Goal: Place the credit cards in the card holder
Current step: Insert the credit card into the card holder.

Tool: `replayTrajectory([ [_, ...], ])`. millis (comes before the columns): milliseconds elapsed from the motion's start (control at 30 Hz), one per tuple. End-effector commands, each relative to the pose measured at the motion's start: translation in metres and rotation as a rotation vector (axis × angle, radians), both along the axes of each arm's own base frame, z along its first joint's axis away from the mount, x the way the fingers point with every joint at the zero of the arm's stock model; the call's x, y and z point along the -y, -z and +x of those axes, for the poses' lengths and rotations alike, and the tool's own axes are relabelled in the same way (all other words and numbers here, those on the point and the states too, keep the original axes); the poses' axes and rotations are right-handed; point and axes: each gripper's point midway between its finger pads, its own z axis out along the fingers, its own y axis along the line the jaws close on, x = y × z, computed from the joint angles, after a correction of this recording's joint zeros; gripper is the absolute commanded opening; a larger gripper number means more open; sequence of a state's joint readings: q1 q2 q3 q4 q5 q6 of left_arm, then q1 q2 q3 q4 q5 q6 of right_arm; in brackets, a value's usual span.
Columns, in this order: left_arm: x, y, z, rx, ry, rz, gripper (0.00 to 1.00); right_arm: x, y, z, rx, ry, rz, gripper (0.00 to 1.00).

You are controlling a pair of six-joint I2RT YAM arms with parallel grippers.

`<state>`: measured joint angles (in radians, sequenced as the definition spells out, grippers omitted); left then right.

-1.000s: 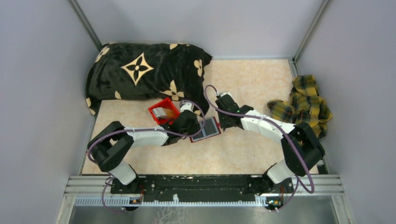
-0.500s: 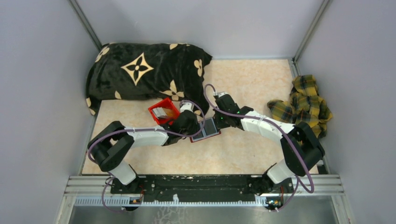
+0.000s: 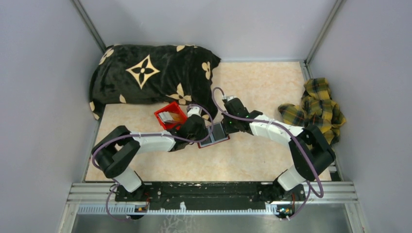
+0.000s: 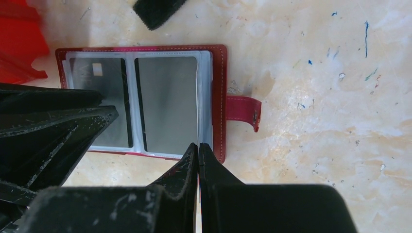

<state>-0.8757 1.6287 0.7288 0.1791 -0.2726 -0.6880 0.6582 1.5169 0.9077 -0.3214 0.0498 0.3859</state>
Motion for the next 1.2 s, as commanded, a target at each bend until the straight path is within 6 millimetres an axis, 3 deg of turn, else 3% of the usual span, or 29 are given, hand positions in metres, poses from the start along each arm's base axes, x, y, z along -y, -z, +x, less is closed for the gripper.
replayTrajectory([
  [0, -0.015, 0.027, -0.014, -0.062, 0.0, 0.085, 0.35, -0.001, -0.006, 0.009, 0.036, 0.001, 0.025, 0.0],
  [600, -0.017, 0.033, -0.015, -0.072, 0.005, 0.1, 0.34, 0.0, 0.009, 0.006, -0.012, -0.005, 0.091, 0.0],
  [1167, -0.025, 0.047, -0.025, -0.097, 0.005, 0.137, 0.32, 0.001, -0.01, 0.006, -0.025, 0.054, 0.389, 0.0],
])
